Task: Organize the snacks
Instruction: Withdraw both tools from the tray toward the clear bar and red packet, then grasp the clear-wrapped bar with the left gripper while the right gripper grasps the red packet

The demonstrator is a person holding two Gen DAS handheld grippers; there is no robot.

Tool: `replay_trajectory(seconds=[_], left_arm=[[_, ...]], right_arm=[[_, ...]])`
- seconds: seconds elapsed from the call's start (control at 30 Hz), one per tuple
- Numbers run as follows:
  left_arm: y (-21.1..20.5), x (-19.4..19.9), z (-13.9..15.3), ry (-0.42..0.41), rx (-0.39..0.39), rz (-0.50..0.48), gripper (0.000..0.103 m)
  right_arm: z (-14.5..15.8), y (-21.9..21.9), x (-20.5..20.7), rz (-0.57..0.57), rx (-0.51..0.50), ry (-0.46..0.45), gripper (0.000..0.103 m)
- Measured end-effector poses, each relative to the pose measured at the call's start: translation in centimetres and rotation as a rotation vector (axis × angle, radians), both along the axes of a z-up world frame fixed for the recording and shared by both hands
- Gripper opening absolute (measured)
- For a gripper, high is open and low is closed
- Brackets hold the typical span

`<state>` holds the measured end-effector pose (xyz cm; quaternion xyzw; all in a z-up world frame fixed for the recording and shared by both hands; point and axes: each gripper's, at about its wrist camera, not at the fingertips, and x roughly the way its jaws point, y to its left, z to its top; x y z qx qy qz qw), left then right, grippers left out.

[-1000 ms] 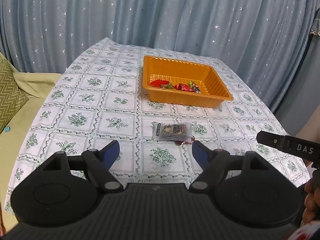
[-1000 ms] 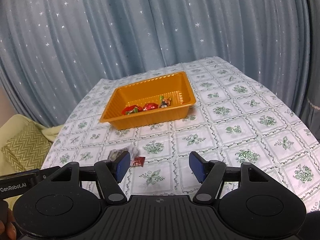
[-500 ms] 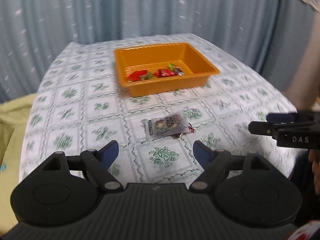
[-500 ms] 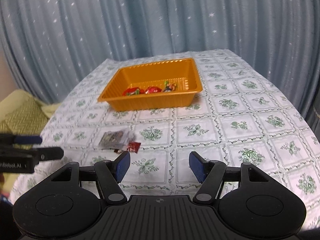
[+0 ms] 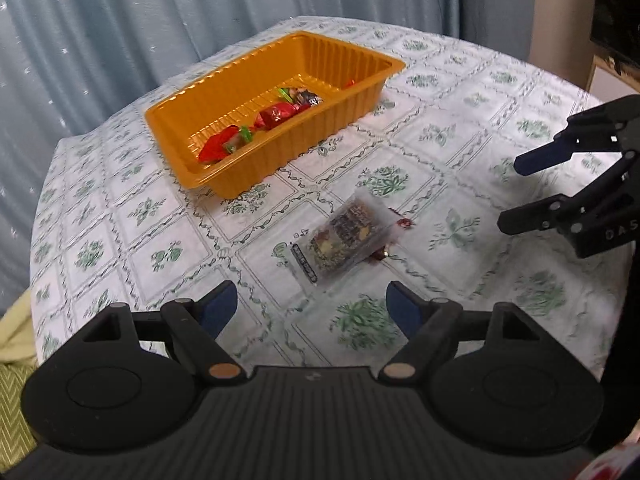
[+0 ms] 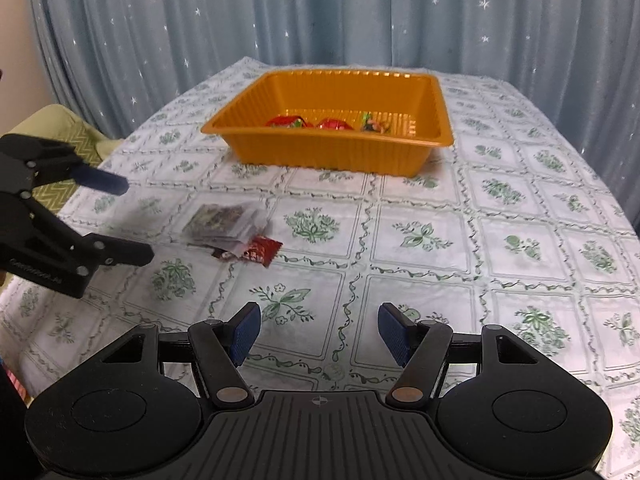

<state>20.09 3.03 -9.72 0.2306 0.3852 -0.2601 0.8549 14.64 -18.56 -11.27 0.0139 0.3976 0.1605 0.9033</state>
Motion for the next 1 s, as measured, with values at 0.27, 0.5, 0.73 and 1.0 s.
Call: replay_trajectory(seconds=[0.27,0.5,0.73,1.0], left_arm=[[-1.6,3.4,-2.3,-0.017,0.045,-0.143,0.080],[-2.9,5.6,-2.8,0.019,0.031,-0.274,0.080],[-2.8,7.3,-3.3,0.119,-0.022,-0.369,0.066],[-1.0,7.4,-3.0,0.169,-0.079,-0.265,0.040]], right_arm=[[-2.0,1.0,1.9,0.083,-0.036,0.005,0.065],[-2.8,2.0,4.0,0.242,-0.081,-0.036,0.065],[-3.1,3.0,6.6,0.448,-0.123,-0.072,0.065],[-3.0,4.1,8.4,0.606,-0.188,-0.113,0.065]])
